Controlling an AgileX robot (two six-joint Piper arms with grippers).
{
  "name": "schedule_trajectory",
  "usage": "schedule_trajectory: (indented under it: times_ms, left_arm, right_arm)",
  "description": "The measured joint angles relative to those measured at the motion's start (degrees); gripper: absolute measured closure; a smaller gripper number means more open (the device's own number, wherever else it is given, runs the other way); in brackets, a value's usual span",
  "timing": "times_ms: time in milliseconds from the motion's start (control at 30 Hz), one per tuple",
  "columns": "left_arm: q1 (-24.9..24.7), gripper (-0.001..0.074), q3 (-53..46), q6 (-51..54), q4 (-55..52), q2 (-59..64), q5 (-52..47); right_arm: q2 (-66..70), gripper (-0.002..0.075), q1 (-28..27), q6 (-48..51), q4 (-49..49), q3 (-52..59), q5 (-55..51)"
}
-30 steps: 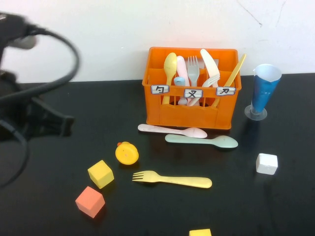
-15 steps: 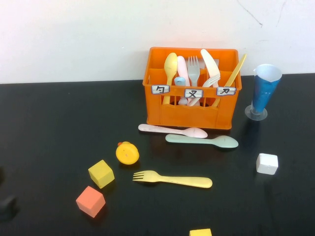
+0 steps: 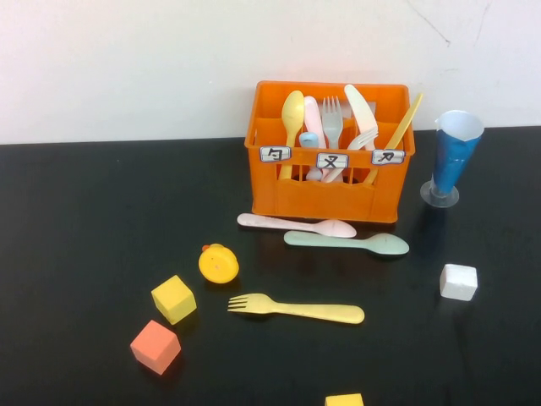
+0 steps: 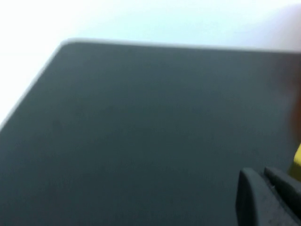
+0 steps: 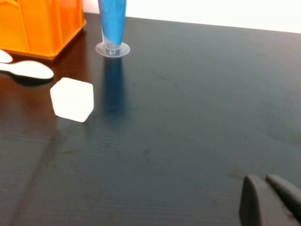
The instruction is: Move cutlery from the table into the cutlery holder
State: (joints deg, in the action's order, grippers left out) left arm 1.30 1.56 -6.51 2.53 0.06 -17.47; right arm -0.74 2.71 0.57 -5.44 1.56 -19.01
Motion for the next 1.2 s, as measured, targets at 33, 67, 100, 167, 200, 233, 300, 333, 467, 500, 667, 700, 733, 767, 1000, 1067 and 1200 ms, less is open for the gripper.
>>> schedule_trajectory:
  times_ms: [33,67,100,167,200,233,300,333,467,500,667,700,733,767,1000,1067,1200]
  left_arm:
    - [0.0,0.0736,-1.1,0.0,0.3,-0.5,0.0]
    - [0.0,0.0736,-2.1,0.2,0.4,-0.6,-0.2]
    - [0.0,0.0736,-2.6,0.3,0.6,-0.6,-0.7]
    - [0.0,0.0736,-2.8,0.4,0.7,-0.6,-1.1]
    - [0.0,0.0736,-2.8,0.6,0.8,-0.7,-1.5]
    - [0.0,0.0736,-2.8,0.9,0.9,-0.7,-1.6]
    - [-0.6,0.0736,-2.8,1.9,1.0,-0.7,-1.6]
    - [-1.2,0.0736,-2.8,2.0,1.1,-0.7,-1.6]
    - [-2.8,0.0736,-2.8,2.4,1.2,-0.7,-1.6]
    - [-3.2,0.0736,-2.8,2.6,1.2,-0.7,-1.6]
    - [-3.5,0.0736,-2.8,2.6,1.4,-0.7,-1.6]
    - [-3.5,0.0736,-2.8,2.6,1.4,-0.7,-1.6]
    - [-3.5,0.0736,-2.8,2.6,1.4,-0.7,-1.6]
    - [-3.5,0.0736,-2.8,2.7,1.4,-0.7,-1.6]
    - [-3.5,0.0736,-2.8,2.7,1.5,-0.7,-1.6]
    - [-3.5,0.0736,-2.8,2.7,1.5,-0.7,-1.6]
    - [-3.5,0.0736,-2.8,2.7,1.5,-0.7,-1.6]
  right_arm:
    - [0.0,0.0729,0.0,0.0,0.0,0.0,0.0]
    - [0.0,0.0729,0.0,0.0,0.0,0.0,0.0]
    - [0.0,0.0729,0.0,0.0,0.0,0.0,0.0]
    - [0.0,0.0729,0.0,0.0,0.0,0.0,0.0]
    - [0.0,0.0729,0.0,0.0,0.0,0.0,0.0]
    - [0.0,0.0729,0.0,0.0,0.0,0.0,0.0]
    - [0.0,0.0729,0.0,0.0,0.0,0.0,0.0]
    - [0.0,0.0729,0.0,0.0,0.0,0.0,0.0]
    - [0.0,0.0729,0.0,0.0,0.0,0.0,0.0]
    - [0.0,0.0729,0.0,0.0,0.0,0.0,0.0]
    - [0.0,0.0729,0.0,0.0,0.0,0.0,0.0]
    - [0.0,0.0729,0.0,0.0,0.0,0.0,0.0]
    - [0.0,0.0729,0.0,0.0,0.0,0.0,0.0]
    - [0.0,0.0729,0.0,0.0,0.0,0.0,0.0]
    - [0.0,0.0729,0.0,0.0,0.0,0.0,0.0]
    - [0.0,0.0729,0.0,0.0,0.0,0.0,0.0]
    - [0.0,0.0729,0.0,0.0,0.0,0.0,0.0]
